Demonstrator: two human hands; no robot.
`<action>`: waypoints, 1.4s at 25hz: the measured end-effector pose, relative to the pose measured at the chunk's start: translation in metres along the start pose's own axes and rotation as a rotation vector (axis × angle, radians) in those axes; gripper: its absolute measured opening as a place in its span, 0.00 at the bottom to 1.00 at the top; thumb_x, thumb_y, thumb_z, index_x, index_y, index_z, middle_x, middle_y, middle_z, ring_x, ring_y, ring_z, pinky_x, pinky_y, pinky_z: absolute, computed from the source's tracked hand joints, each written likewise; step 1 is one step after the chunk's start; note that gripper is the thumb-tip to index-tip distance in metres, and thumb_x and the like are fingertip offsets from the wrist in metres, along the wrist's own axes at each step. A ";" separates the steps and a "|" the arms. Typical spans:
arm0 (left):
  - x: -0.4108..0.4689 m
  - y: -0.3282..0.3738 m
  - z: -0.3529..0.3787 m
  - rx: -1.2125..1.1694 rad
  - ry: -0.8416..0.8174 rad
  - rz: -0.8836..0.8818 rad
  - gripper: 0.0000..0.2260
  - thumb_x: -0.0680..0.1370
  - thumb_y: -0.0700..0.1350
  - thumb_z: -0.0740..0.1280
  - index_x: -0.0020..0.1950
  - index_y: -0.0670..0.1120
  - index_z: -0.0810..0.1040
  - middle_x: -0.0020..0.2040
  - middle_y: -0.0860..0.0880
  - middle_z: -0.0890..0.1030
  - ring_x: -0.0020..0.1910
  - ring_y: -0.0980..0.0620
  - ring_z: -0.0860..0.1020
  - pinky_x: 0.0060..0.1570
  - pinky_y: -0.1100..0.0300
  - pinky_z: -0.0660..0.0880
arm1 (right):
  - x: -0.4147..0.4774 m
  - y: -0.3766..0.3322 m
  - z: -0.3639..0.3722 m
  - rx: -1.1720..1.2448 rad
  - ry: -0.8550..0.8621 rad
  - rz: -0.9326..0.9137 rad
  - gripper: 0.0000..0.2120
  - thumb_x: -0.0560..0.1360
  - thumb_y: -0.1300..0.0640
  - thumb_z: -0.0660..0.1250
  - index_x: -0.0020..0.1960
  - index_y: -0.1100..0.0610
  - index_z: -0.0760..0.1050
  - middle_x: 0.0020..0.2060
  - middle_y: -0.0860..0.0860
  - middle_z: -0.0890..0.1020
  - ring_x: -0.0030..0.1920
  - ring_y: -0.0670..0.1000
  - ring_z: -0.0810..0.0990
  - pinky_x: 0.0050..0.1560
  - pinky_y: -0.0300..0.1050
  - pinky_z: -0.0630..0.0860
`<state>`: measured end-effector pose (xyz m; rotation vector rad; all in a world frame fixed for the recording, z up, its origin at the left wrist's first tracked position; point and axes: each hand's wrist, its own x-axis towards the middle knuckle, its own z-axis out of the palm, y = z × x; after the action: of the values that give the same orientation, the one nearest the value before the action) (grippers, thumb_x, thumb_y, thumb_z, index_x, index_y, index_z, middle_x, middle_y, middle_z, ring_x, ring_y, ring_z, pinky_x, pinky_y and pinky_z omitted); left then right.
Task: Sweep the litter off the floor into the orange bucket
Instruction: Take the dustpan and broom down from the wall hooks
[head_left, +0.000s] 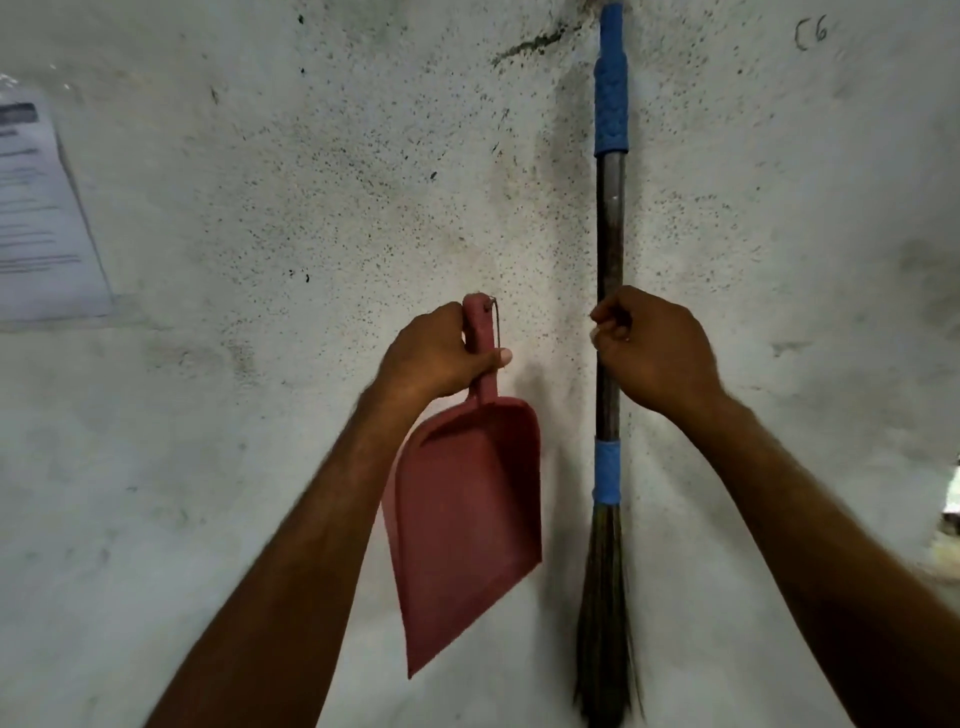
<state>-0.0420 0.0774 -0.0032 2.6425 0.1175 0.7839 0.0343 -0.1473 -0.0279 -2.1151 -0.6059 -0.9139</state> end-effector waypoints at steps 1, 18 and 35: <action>-0.002 -0.004 0.002 -0.002 -0.018 -0.001 0.26 0.75 0.62 0.74 0.66 0.47 0.75 0.51 0.52 0.81 0.52 0.49 0.81 0.50 0.54 0.75 | -0.003 0.000 0.004 0.000 -0.005 0.004 0.09 0.78 0.57 0.66 0.57 0.51 0.80 0.49 0.47 0.84 0.48 0.50 0.82 0.53 0.50 0.80; 0.006 -0.004 -0.011 -0.024 0.133 0.014 0.20 0.77 0.61 0.71 0.65 0.54 0.76 0.41 0.57 0.81 0.47 0.49 0.81 0.48 0.53 0.74 | 0.019 0.004 0.024 0.001 0.095 0.229 0.25 0.79 0.39 0.68 0.67 0.56 0.72 0.56 0.54 0.83 0.54 0.56 0.82 0.51 0.51 0.80; 0.037 0.045 -0.072 0.010 0.119 0.156 0.25 0.81 0.65 0.63 0.71 0.51 0.72 0.58 0.50 0.81 0.55 0.48 0.79 0.53 0.52 0.73 | 0.056 -0.063 -0.035 0.088 0.284 0.074 0.16 0.82 0.44 0.65 0.62 0.55 0.77 0.47 0.47 0.79 0.45 0.46 0.75 0.44 0.43 0.70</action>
<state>-0.0510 0.0671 0.0885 2.6379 -0.0536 0.9940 0.0140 -0.1286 0.0595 -1.8727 -0.4112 -1.1004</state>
